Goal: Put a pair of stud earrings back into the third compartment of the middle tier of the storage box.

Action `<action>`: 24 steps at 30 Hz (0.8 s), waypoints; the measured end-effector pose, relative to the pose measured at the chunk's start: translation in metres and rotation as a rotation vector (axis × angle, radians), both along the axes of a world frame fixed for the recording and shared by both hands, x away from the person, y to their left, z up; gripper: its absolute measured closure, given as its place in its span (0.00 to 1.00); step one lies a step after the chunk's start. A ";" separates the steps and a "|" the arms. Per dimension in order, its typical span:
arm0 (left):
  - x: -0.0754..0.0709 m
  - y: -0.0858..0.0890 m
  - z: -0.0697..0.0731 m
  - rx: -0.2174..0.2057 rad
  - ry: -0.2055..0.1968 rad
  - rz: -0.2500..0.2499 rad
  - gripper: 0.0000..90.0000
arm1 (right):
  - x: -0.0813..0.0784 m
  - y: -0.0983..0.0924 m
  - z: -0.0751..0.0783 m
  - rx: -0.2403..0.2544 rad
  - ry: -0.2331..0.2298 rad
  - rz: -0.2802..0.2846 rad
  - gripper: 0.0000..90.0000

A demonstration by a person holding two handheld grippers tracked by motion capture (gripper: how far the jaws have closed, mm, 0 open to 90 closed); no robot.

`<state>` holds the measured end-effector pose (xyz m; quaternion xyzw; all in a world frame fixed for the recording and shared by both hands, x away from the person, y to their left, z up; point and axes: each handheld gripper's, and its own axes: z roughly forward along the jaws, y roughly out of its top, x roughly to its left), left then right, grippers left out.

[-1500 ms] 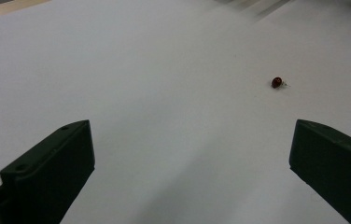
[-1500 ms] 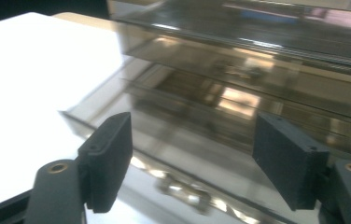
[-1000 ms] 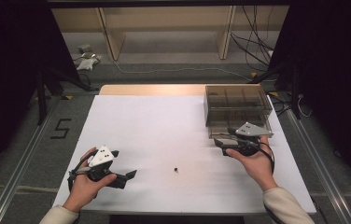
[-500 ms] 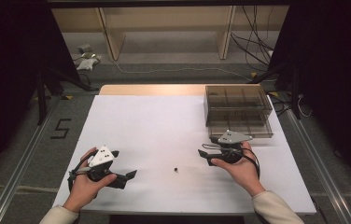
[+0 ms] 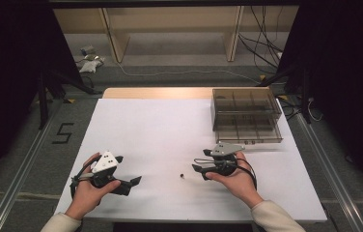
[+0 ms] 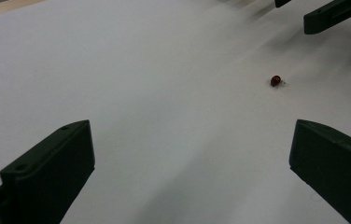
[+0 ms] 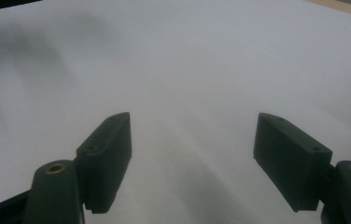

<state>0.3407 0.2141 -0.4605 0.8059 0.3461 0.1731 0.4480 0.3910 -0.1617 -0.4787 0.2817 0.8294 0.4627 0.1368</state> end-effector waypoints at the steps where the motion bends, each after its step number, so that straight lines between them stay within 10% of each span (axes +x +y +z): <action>1: 0.000 0.000 0.000 0.000 -0.001 0.000 0.00 | -0.001 0.002 -0.001 -0.001 0.001 0.006 0.32; 24: 0.000 0.000 0.000 0.001 0.001 -0.001 0.00 | -0.012 0.037 -0.013 -0.031 0.033 0.103 0.36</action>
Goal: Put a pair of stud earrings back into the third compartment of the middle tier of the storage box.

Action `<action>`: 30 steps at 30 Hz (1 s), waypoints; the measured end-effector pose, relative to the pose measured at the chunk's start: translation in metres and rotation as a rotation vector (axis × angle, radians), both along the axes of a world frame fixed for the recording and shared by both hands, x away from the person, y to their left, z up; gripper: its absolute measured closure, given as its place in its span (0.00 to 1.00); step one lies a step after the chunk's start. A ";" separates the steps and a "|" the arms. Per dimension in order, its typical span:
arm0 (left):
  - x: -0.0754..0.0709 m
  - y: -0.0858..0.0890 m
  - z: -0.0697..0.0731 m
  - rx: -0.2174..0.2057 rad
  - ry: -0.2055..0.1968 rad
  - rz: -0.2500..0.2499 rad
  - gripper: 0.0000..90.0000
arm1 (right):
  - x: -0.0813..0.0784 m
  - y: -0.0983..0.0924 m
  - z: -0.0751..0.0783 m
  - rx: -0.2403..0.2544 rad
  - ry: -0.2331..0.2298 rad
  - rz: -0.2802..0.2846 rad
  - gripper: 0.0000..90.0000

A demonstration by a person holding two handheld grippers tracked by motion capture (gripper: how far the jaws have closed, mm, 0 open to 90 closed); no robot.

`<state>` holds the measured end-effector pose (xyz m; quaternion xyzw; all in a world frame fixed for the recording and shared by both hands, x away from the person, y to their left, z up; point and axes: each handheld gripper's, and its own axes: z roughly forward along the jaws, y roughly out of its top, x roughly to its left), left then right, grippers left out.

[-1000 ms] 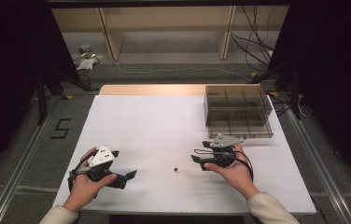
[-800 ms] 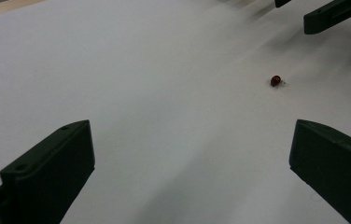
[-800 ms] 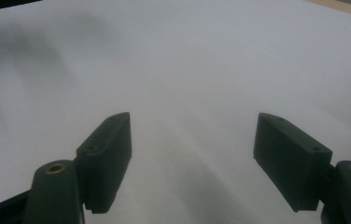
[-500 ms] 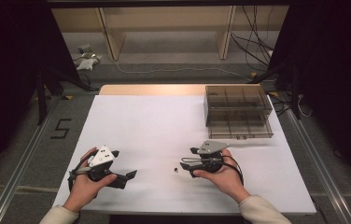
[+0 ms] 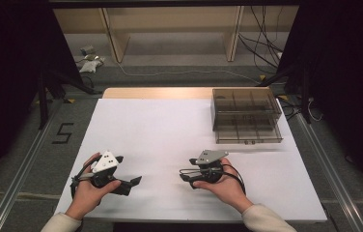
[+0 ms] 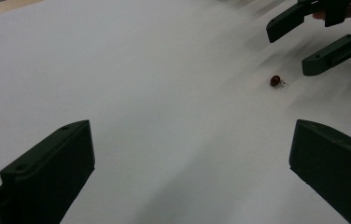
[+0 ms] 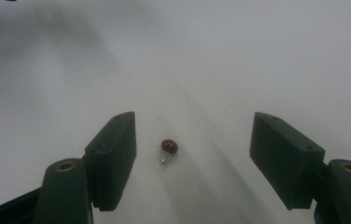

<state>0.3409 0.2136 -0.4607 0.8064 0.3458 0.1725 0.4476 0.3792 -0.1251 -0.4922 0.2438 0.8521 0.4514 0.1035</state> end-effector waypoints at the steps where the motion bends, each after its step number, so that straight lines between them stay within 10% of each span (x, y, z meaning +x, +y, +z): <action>1: 0.000 0.000 0.000 0.000 0.000 0.000 0.00 | 0.000 0.002 -0.001 -0.006 0.003 0.005 0.37; 30: 0.000 0.000 0.000 -0.002 0.002 0.000 0.00 | -0.003 0.023 -0.008 -0.127 0.022 0.029 0.72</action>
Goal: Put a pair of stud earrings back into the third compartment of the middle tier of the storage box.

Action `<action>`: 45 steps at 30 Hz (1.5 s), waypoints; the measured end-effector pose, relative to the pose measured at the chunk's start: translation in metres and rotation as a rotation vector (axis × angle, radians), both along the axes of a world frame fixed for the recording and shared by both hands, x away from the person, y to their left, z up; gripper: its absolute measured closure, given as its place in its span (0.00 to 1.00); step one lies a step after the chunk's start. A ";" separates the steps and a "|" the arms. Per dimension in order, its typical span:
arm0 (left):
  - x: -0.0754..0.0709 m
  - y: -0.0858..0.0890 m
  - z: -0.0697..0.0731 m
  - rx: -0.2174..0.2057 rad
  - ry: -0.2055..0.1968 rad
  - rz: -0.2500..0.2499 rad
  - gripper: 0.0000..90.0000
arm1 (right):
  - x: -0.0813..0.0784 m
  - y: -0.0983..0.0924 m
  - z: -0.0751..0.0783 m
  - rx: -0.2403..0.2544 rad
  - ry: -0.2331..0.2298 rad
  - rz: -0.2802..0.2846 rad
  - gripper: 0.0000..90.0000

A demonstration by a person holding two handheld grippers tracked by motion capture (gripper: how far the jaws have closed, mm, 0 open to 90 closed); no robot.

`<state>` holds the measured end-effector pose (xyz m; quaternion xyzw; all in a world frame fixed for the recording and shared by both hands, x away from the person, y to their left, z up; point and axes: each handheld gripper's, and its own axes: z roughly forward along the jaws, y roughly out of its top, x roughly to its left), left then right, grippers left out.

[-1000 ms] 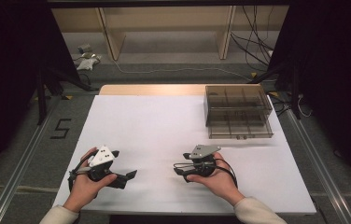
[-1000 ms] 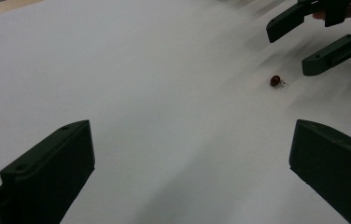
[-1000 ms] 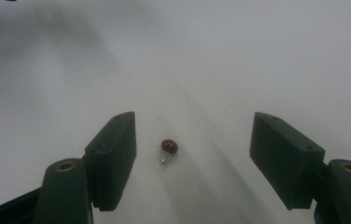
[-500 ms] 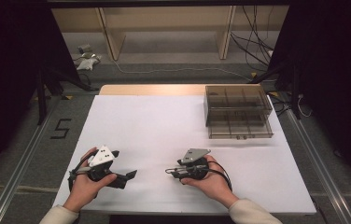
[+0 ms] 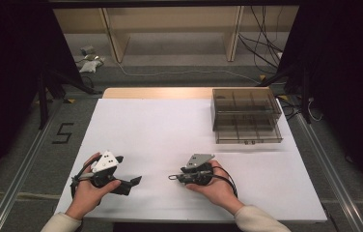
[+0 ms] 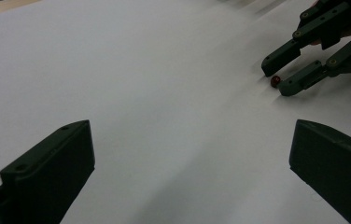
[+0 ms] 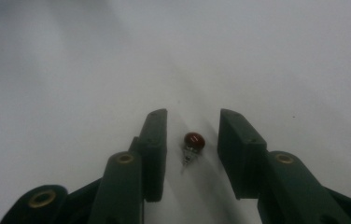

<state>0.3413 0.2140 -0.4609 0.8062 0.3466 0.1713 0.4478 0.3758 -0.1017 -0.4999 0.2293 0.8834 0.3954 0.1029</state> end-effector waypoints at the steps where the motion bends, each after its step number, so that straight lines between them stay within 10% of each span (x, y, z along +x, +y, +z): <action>1: 0.000 0.000 0.000 0.000 0.000 0.000 0.00 | 0.000 0.000 0.000 -0.001 -0.002 0.002 0.73; 12: 0.000 0.000 0.000 0.001 -0.002 0.000 0.00 | -0.002 0.001 0.000 0.011 0.007 -0.010 0.89; 45: -0.001 0.000 0.000 0.000 0.000 0.000 0.00 | 0.002 -0.021 0.015 0.082 -0.021 -0.067 0.90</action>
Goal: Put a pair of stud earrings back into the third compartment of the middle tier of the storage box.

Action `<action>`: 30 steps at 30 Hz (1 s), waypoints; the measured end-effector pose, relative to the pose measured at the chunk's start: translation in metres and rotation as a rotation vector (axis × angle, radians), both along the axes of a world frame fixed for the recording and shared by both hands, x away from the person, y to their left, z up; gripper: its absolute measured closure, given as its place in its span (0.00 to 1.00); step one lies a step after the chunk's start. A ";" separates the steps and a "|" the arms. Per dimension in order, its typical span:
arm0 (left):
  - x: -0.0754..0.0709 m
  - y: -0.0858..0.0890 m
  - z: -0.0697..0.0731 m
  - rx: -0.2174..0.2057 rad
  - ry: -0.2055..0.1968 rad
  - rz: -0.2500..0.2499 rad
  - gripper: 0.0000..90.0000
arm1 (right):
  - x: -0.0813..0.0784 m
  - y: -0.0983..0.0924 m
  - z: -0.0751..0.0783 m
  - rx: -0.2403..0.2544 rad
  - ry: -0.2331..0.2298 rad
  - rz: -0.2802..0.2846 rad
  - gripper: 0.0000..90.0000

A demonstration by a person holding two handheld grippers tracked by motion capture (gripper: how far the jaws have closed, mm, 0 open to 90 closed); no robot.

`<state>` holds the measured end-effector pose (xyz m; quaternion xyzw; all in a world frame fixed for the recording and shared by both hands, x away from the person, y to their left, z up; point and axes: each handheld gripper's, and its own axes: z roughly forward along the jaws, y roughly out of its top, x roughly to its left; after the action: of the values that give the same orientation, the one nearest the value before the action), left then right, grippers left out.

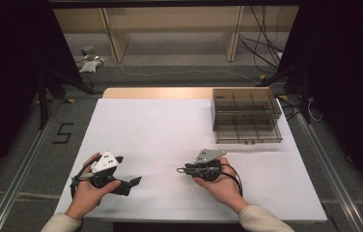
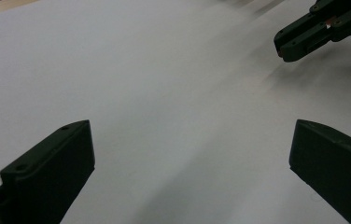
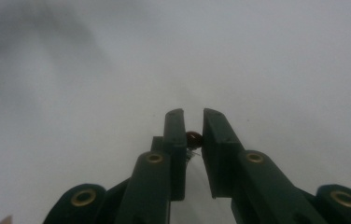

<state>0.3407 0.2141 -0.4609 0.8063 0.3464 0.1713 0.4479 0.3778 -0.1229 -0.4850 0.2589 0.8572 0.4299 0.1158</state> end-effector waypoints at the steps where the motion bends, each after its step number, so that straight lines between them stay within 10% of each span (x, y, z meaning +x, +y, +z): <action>1: 0.000 0.000 0.000 0.001 0.000 0.000 0.00 | 0.000 -0.001 0.000 0.006 0.001 -0.007 0.90; 30: 0.000 -0.001 0.000 -0.004 0.005 -0.001 0.00 | 0.007 -0.030 0.013 0.046 -0.012 -0.094 0.90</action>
<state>0.3405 0.2133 -0.4614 0.8058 0.3475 0.1686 0.4488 0.3852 -0.1526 -0.4719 0.2987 0.8332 0.4453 0.1351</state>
